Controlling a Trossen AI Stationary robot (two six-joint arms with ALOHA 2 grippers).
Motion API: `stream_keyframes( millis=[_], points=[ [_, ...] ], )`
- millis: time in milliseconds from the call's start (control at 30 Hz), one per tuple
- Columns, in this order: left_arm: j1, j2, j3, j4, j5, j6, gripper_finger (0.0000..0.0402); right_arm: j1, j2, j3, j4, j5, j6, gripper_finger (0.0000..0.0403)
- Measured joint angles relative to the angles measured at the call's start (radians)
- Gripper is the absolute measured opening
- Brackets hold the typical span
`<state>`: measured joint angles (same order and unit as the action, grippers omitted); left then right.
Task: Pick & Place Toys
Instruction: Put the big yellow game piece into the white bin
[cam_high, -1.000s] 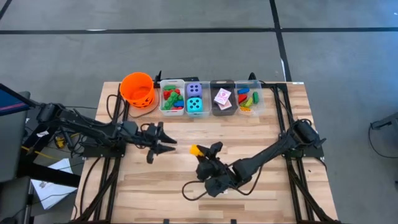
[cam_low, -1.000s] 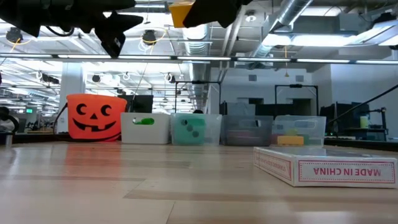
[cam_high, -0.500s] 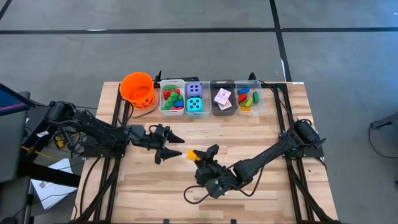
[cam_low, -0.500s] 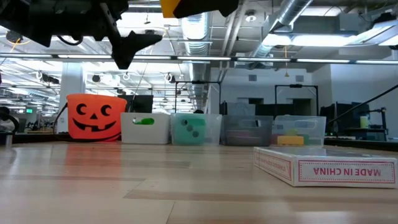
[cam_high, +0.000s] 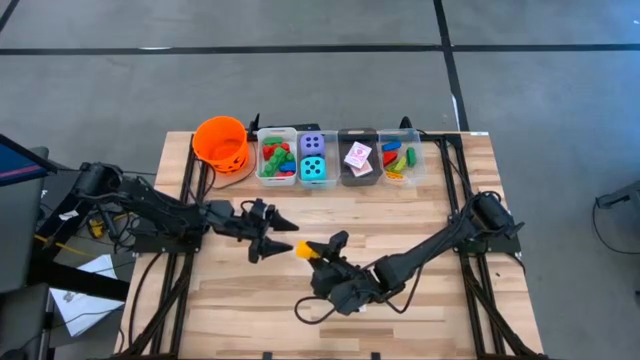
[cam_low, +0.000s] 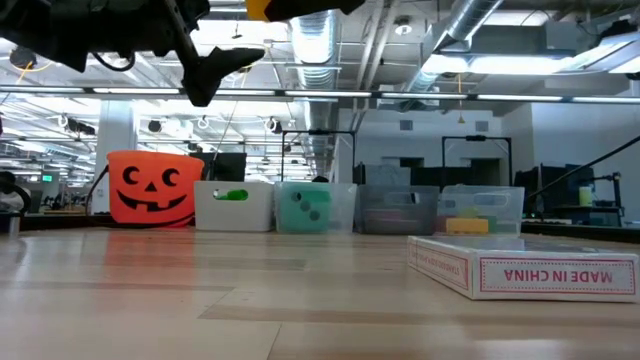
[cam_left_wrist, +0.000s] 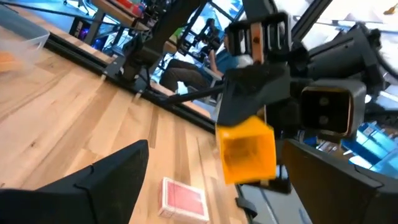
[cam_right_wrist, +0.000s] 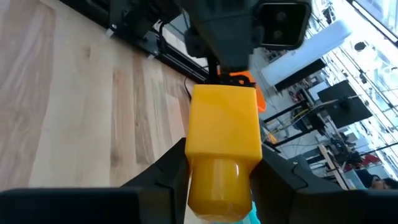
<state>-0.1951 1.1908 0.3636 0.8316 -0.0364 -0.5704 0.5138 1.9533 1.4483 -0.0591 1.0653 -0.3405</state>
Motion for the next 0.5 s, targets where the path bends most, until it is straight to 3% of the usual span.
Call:
stream_keyframes(
  millis=[267,500],
  points=[
    [-0.005,0.026,0.051,-0.020,0.000,-0.015,0.0362,-0.013,0.000,0.000,0.015,-0.020,-0.002,0.0128],
    [-0.013,0.123,0.105,-0.033,0.001,-0.040,0.0350,-0.013,0.000,0.000,0.021,-0.020,-0.008,0.0129]
  ],
)
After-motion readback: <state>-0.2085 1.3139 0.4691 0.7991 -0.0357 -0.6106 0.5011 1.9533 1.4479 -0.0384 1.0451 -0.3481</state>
